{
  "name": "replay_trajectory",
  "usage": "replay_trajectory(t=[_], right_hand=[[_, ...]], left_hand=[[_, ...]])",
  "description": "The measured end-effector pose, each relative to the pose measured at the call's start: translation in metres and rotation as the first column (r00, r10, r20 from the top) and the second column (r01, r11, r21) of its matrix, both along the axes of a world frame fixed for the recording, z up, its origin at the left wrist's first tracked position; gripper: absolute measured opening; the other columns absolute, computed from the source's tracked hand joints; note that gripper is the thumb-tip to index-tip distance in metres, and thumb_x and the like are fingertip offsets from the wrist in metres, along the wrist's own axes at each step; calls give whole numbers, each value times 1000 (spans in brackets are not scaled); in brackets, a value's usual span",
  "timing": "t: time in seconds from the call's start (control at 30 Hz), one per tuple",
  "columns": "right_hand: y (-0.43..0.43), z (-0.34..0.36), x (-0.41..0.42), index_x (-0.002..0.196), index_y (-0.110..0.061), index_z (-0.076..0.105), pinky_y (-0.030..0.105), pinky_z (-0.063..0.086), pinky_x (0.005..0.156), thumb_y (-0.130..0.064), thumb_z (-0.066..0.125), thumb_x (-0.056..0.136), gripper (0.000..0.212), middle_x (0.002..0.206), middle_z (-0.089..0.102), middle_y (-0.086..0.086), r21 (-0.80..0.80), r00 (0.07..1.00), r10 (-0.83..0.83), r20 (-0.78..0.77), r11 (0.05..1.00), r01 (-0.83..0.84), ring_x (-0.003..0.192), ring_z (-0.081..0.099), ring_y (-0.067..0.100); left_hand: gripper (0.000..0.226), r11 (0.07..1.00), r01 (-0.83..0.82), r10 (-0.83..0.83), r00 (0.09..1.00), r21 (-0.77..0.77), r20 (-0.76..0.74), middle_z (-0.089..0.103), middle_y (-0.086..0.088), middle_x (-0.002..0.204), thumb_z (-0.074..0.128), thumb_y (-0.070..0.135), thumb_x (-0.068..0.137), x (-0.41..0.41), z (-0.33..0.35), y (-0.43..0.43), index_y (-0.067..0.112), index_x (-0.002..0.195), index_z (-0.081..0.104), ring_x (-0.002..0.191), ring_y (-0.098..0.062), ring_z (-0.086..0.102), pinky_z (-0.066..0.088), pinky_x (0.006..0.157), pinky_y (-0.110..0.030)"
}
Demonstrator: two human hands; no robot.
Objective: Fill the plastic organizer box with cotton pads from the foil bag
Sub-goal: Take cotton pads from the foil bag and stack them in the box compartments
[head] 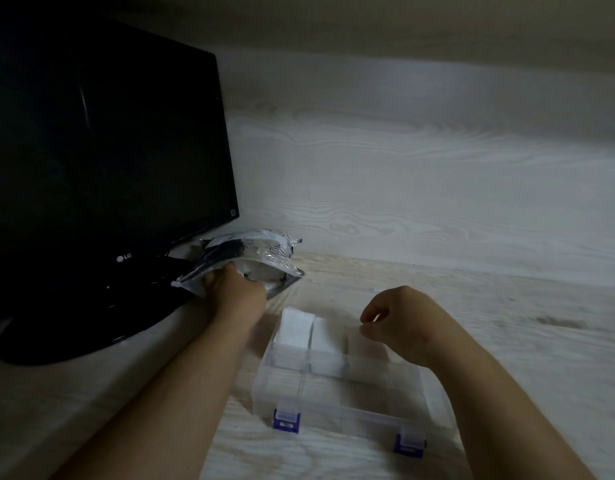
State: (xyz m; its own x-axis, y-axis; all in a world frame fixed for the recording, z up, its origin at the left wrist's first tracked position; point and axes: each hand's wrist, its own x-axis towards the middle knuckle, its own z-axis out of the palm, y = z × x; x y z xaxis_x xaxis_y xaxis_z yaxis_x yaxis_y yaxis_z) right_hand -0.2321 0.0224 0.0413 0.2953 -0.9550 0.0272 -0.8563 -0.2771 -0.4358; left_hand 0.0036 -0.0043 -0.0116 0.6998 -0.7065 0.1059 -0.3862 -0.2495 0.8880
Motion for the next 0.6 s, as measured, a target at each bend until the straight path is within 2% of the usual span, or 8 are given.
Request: replay_trajectory(t=[0.13,0.2,0.27,0.4,0.53,0.6], right_hand=[[-1,0,-1,88,-29,68,20,45,57,-27,64,90,5,87,67,-7,-5,1000,2,9,1000,-2,64,59,6],[0,0,-1,86,-30,68,20,44,57,-27,63,90,7,87,67,-8,-6,1000,3,12,1000,-3,63,59,5],[0,0,-1,87,-29,68,20,47,60,-27,63,90,7,87,67,-8,-5,1000,6,12,1000,-6,66,59,5],[1,0,0,91,-28,70,21,50,66,-27,62,91,8,88,67,-8,-4,1000,7,11,1000,-7,70,60,5],[1,0,0,89,-29,69,24,54,72,-27,63,90,7,88,68,-7,-5,1000,6,8,1000,-6,72,61,6],[1,0,0,88,-30,69,26,54,74,-28,63,90,6,88,68,-7,-4,1000,5,8,1000,-5,72,61,6]], left_hand=[[55,1000,-6,6,1000,-20,-12,41,-20,140,60,13,78,1,-4,-2,5,131,50,128,-34,43,37,110,-42],[53,1000,-13,13,1000,-18,1,39,-21,142,60,12,81,1,-4,-2,3,132,50,131,-35,40,34,112,-42],[57,1000,-17,17,1000,-9,20,29,-20,148,59,10,85,2,-5,-3,2,139,44,137,-34,32,28,116,-39],[54,1000,-14,15,999,-15,47,34,-22,146,59,10,83,3,-7,-4,2,134,49,134,-35,37,32,114,-40],[57,1000,-2,2,998,7,61,28,-21,150,59,10,86,2,-6,-3,2,141,43,138,-35,31,26,117,-36],[53,999,7,-10,998,39,64,32,-23,146,59,13,86,3,-5,-3,3,137,48,135,-37,35,29,114,-36]])
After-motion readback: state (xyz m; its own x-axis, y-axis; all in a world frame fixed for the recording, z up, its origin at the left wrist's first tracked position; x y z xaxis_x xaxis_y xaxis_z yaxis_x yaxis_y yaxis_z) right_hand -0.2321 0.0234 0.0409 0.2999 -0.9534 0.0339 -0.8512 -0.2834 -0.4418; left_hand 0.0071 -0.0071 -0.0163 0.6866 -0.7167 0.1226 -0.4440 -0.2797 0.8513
